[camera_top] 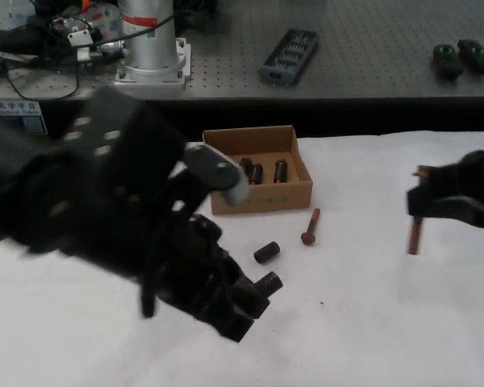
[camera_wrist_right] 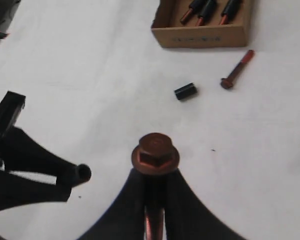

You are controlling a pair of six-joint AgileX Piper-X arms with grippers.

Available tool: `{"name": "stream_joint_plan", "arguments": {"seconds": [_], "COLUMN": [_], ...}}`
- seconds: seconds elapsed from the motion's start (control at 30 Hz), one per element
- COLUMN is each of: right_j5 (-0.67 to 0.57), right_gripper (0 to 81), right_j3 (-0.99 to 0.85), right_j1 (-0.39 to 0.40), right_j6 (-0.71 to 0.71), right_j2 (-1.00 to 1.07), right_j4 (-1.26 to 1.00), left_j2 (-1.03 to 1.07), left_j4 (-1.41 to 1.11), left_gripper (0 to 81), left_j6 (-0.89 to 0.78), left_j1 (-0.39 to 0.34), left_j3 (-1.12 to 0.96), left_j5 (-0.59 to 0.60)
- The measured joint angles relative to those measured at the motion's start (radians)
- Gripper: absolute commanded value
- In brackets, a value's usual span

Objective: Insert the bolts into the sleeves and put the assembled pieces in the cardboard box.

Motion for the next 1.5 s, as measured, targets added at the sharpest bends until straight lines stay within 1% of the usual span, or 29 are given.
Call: {"name": "stream_joint_plan", "arguments": {"seconds": [0.07, 0.13, 0.2, 0.27, 0.3, 0.37, 0.4, 0.57, 0.73, 0.93, 1.13, 1.23, 1.5], "right_j5": [-0.050, -0.097, -0.115, -0.140, -0.153, -0.161, -0.161, -0.167, -0.169, -0.169, -0.169, -0.169, -0.185], "right_gripper": [2.9, 2.9, 2.9, 2.9, 2.9, 2.9, 2.9, 2.9, 2.9, 2.9, 2.9, 2.9, 2.9], "right_j3": [0.000, 0.000, 0.000, 0.000, 0.000, 0.000, 0.000, 0.000, 0.000, 0.000, 0.000, 0.000, 0.000], "right_j1": [0.000, 0.006, 0.022, 0.036, 0.063, 0.094, 0.097, 0.144, 0.156, 0.139, 0.110, 0.110, 0.110], "right_j6": [0.040, 0.085, 0.106, 0.152, 0.193, 0.231, 0.234, 0.277, 0.284, 0.284, 0.284, 0.284, 0.284], "right_j2": [0.020, 0.037, 0.051, 0.056, 0.062, 0.062, 0.062, 0.062, 0.062, 0.062, 0.062, 0.062, 0.062], "right_j4": [-0.053, -0.117, -0.153, -0.226, -0.293, -0.357, -0.363, -0.439, -0.447, -0.449, -0.449, -0.449, -0.449], "left_j2": [-0.090, -0.159, -0.219, -0.256, -0.258, -0.277, -0.281, -0.282, -0.282, -0.282, -0.282, -0.282, -0.282], "left_j4": [-0.035, -0.141, -0.212, -0.268, -0.268, -0.301, -0.320, -0.415, -0.442, -0.442, -0.435, -0.435, -0.435], "left_gripper": [0.7, 0.7, 0.7, 0.7, 0.7, 0.7, 0.7, 0.7, 0.7, 0.7, 0.7, 0.7, 0.7], "left_j6": [-0.028, -0.115, -0.174, -0.217, -0.226, -0.260, -0.276, -0.342, -0.355, -0.363, -0.366, -0.365, -0.365], "left_j1": [0.001, 0.001, 0.002, 0.002, 0.002, 0.002, 0.002, 0.002, 0.002, 0.002, 0.002, 0.002, 0.002], "left_j3": [0.035, 0.114, 0.153, 0.178, 0.178, 0.188, 0.191, 0.193, 0.193, 0.193, 0.193, 0.193, 0.193], "left_j5": [0.029, 0.105, 0.146, 0.167, 0.167, 0.173, 0.177, 0.177, 0.177, 0.174, 0.102, 0.070, 0.055]}}
